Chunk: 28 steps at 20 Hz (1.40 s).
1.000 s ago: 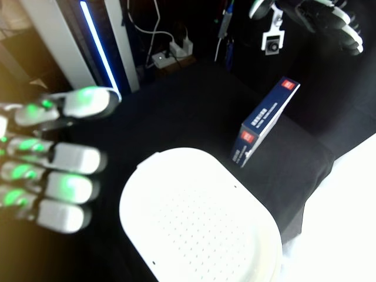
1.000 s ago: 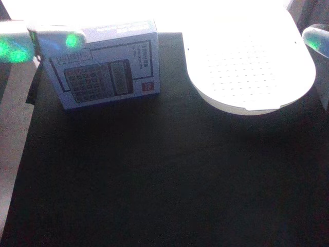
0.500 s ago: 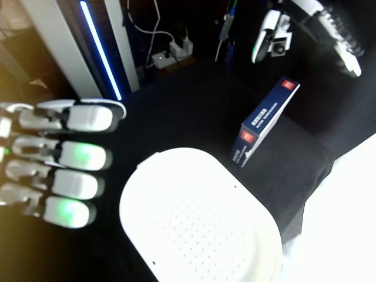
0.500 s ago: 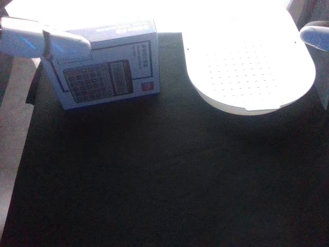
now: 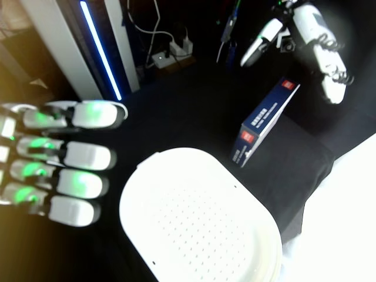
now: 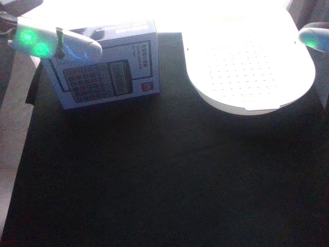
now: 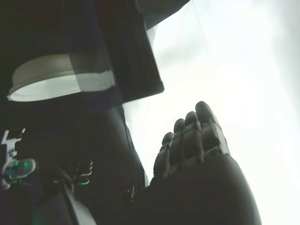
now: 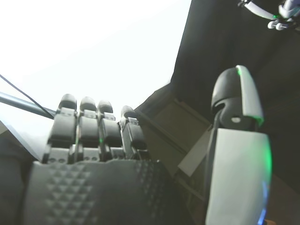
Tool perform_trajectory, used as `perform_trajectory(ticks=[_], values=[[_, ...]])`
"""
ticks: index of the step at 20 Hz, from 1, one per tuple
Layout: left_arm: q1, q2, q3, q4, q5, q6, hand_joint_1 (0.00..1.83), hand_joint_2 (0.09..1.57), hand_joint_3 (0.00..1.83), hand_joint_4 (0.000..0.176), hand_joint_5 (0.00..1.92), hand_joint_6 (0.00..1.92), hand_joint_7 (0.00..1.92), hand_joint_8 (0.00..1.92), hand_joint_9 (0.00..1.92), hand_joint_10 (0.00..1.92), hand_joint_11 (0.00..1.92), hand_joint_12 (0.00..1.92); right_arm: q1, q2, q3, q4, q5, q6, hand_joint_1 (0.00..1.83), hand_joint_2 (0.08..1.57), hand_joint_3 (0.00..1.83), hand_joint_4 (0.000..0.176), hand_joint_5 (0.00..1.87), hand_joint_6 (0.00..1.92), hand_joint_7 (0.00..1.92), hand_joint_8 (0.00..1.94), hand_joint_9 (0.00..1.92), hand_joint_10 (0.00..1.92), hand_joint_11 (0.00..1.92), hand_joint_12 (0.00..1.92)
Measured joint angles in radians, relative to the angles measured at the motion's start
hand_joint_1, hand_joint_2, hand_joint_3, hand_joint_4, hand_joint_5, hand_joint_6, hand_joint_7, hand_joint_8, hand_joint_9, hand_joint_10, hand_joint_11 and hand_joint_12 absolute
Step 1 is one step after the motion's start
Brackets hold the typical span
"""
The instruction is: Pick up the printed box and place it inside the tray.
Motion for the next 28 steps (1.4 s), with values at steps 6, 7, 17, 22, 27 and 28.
perform_trajectory(ticks=[6, 7, 17, 22, 27, 28], values=[[0.0, -0.043, 0.037, 0.026, 0.098, 0.0, 0.65, 0.64, 0.0, 0.049, 0.0, 0.0, 0.09, 0.0, 0.11, 0.01, 0.0, 0.37, 0.002, -0.004, 0.0, 0.0, 0.003, 0.0, 0.89, 0.8, 0.04, 0.05, 0.0, 0.0, 0.0, 0.0, 0.0, 0.0, 0.0, 0.0], [0.0, -0.049, 0.04, 0.026, 0.106, 0.0, 0.65, 0.64, 0.0, 0.049, 0.0, 0.0, 0.09, 0.0, 0.11, 0.01, 0.0, 0.37, 0.006, -0.006, 0.0, -0.002, 0.005, 0.0, 0.89, 0.8, 0.04, 0.05, 0.0, 0.0, 0.0, 0.0, 0.0, 0.0, 0.0, 0.0], [0.014, -0.085, 0.049, 0.012, 0.092, 0.003, 1.28, 1.07, 0.0, 0.0, 1.09, 0.59, 1.09, 1.02, 1.15, 0.66, 0.92, 1.3, 0.006, -0.007, 0.0, 0.002, 0.014, 0.0, 0.88, 0.81, 0.04, 0.087, 0.0, 0.0, 0.02, 0.01, 0.0, 0.0, 0.0, 0.0], [0.045, -0.069, 0.051, -0.074, -0.003, 0.18, 1.17, 1.09, 0.0, 0.0, 1.03, 0.87, 0.97, 1.13, 0.98, 1.39, 0.87, 1.73, 0.006, -0.007, 0.0, 0.001, 0.024, 0.0, 0.94, 0.78, 0.02, 0.093, 0.0, 0.0, 0.03, 0.01, 0.0, 0.0, 0.0, 0.0], [-0.014, -0.006, 0.039, -0.106, -0.092, 0.185, 1.26, 1.13, 0.0, 0.0, 0.92, 0.77, 1.0, 1.21, 1.05, 1.02, 0.84, 1.5, 0.006, -0.008, 0.001, -0.001, 0.024, 0.0, 0.9, 0.76, 0.0, 0.103, 0.0, 0.0, 0.06, 0.01, 0.0, 0.0, 0.0, 0.0], [-0.022, -0.003, 0.032, -0.106, -0.11, 0.185, 1.27, 1.11, 0.0, 0.0, 0.96, 0.72, 1.05, 1.12, 1.09, 1.05, 0.87, 1.49, 0.006, -0.008, 0.001, -0.003, 0.024, 0.0, 0.91, 0.76, 0.01, 0.127, 0.0, 0.0, 0.05, 0.01, 0.0, 0.0, 0.0, 0.0]])
